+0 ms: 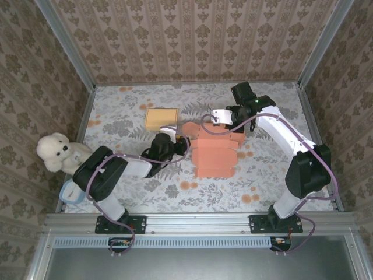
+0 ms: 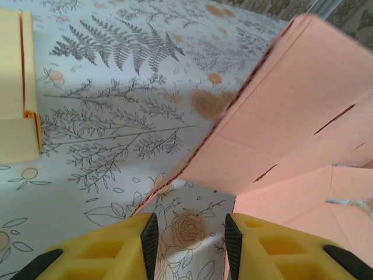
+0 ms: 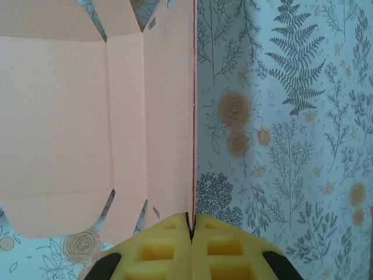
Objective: Fold the paper box
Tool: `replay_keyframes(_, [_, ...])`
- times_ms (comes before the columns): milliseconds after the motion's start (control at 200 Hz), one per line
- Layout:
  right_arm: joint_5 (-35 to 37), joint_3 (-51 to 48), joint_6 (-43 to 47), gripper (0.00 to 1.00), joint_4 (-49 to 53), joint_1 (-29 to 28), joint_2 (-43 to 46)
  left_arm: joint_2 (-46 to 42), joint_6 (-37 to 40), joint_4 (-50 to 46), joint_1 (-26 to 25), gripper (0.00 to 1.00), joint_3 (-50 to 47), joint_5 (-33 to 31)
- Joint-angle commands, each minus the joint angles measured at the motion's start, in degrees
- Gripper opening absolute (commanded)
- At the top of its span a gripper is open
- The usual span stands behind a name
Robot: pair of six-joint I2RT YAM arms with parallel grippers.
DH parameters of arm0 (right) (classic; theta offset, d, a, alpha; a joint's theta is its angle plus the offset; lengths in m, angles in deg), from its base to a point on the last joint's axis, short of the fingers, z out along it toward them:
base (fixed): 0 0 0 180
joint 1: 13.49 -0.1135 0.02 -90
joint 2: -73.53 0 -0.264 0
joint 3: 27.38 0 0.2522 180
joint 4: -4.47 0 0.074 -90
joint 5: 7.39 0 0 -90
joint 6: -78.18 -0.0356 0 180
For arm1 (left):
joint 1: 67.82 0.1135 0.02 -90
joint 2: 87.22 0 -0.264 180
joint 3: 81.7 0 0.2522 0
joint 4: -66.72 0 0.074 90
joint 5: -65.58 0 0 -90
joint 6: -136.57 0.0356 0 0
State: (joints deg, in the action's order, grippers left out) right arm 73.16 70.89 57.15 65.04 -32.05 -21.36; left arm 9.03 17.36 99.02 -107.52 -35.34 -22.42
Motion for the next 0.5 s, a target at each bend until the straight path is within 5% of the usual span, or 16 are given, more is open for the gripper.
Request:
replay_keyframes(0, [-1.6,-0.6,-0.1,0.00,-0.1,0.2,-0.7,2.0,-1.0,2.8,0.2,0.38,0.8,0.9])
replay_keyframes(495, [-3.8,0.4,-3.1,0.00,-0.3,0.3,-1.6,6.9,-5.8,3.2,-4.3,0.43,9.5,7.8])
